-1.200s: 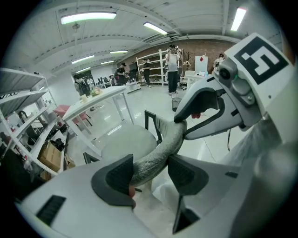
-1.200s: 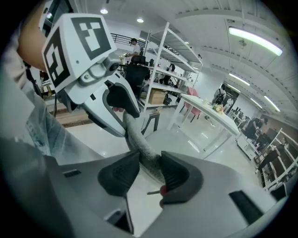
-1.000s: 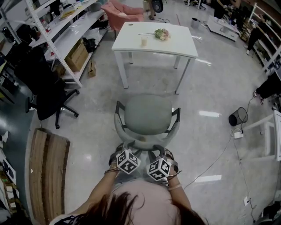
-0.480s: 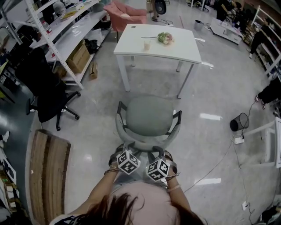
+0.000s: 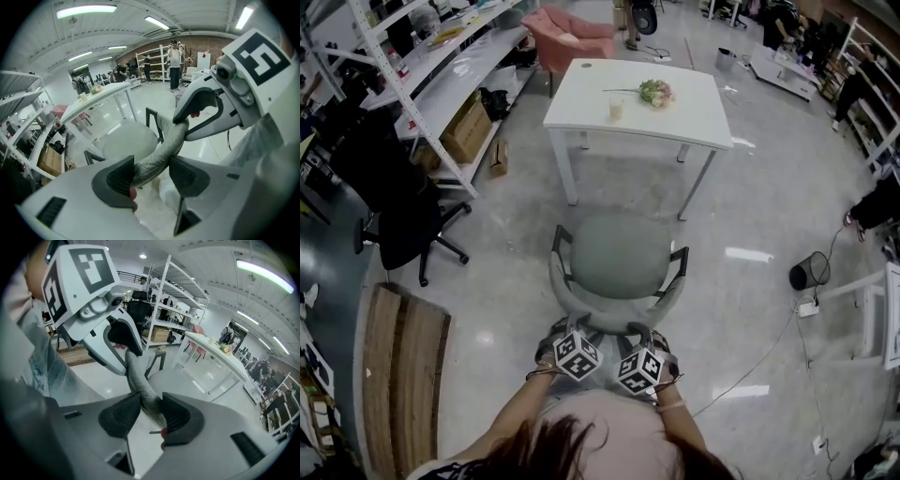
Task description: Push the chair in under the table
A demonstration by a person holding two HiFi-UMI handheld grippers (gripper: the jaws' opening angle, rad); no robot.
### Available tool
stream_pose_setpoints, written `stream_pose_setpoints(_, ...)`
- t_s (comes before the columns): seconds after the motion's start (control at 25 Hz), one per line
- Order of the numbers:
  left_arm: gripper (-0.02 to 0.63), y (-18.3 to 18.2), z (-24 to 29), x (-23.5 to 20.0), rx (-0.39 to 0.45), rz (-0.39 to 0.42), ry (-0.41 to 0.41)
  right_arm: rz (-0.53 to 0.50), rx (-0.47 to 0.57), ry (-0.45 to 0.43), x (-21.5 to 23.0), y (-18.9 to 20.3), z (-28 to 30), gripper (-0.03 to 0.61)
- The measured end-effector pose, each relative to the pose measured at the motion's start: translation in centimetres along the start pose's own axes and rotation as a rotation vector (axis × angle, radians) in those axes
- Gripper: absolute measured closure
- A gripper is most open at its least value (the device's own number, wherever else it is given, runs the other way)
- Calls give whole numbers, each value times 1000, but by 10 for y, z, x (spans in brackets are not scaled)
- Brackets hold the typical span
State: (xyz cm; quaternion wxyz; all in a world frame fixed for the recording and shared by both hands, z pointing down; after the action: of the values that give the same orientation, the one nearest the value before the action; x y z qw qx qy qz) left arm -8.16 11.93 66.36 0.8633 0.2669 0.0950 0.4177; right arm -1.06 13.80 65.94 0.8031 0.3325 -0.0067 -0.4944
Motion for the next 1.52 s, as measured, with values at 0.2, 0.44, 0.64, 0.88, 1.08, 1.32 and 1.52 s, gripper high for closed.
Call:
stream_pose_setpoints(0.2, 379, -8, 6, -11, 4, 8, 8, -20, -10, 0, 12, -4, 11, 433)
stream_pose_setpoints(0.44, 379, -17, 13, -35, -8, 16, 24, -10, -20, -25, 30, -16, 28, 426)
stream_pose_setpoints(0.64, 379, -27, 22, -47, -22, 25, 39, -10, -30, -49, 44, -18, 41, 417)
stream_pose_setpoints(0.88, 382, -44, 36, -66, -18, 29, 58, -15, -37, -16, 69, -21, 55, 417)
stream_pose_setpoints(1.08, 383, -61, 49, -79, -16, 33, 86, -11, -41, -8, 91, -22, 66, 416)
stream_pose_setpoints(1.32, 383, -77, 61, -94, -21, 39, 105, -5, -28, -16, 112, -24, 77, 417)
stream_pose_setpoints(1.52, 383, -90, 72, -111, -26, 38, 117, 11, -23, -22, 133, -29, 89, 416)
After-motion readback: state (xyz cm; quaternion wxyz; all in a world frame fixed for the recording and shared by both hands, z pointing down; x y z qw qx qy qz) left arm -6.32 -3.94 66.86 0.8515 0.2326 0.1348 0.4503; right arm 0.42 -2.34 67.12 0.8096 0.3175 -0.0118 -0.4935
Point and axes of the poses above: the fingertips, and each gripper's own axes: z forward along the fingers, x to its right, y out of its underside, the point moved 2 cm from there along -z, backward along the fingers, and after that the axes turned 8 degrees about -z, right-handed, at the moved point
